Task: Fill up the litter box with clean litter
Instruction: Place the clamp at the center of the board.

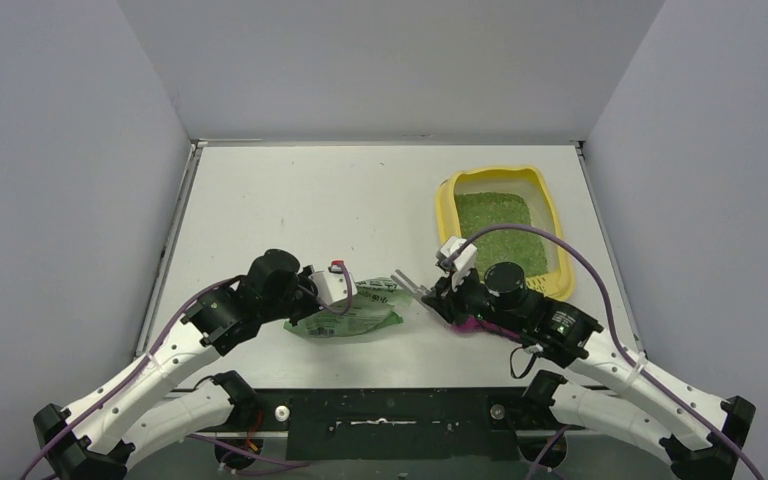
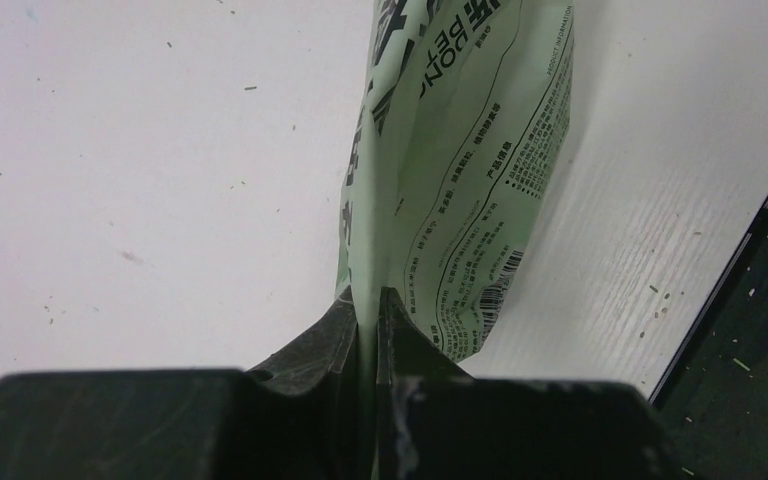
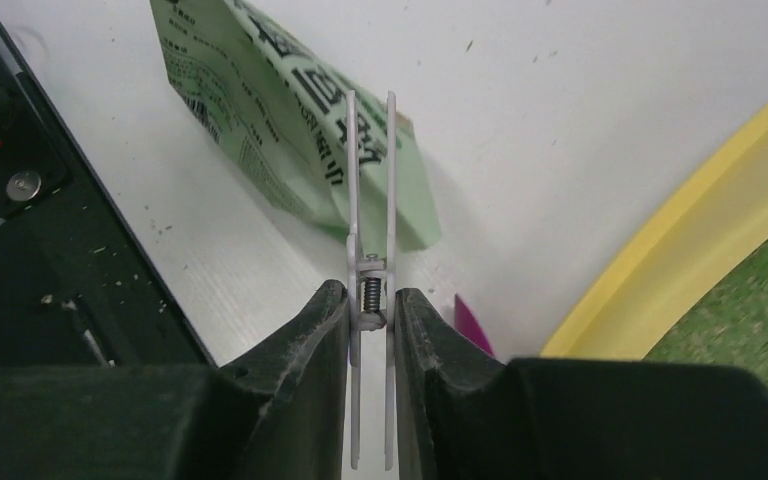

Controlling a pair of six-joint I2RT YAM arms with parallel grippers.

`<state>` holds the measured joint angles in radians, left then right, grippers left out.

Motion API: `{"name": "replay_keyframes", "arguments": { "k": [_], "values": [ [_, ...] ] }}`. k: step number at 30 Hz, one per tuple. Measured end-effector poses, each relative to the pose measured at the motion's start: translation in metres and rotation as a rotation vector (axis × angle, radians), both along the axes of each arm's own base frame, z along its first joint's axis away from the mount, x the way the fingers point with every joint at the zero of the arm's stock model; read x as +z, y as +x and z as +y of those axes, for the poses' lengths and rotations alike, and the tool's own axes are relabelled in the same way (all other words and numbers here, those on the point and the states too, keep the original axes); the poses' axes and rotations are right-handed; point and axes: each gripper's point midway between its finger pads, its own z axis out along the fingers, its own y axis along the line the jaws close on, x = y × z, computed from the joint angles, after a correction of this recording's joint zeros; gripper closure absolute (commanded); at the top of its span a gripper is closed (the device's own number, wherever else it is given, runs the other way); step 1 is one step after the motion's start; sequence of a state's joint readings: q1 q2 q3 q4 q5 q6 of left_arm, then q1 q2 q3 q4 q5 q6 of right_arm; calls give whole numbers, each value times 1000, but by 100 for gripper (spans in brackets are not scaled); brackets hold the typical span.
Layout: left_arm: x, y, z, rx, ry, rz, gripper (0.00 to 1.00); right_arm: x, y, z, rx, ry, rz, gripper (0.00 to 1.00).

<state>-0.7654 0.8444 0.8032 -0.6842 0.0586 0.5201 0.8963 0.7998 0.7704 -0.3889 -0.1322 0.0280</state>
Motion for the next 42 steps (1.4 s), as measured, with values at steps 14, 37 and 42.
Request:
{"name": "replay_keyframes", "arguments": {
  "k": [14, 37, 42],
  "values": [
    [0, 1, 2, 18, 1, -2, 100, -75, -47, -22, -149, 78, 395, 100],
    [-1, 5, 5, 40, 17, -11, 100, -177, -63, -5, -173, -100, 700, 88],
    [0, 5, 6, 42, 18, -12, 100, -178, -56, -5, -203, -89, 694, 62]
  ]
}}
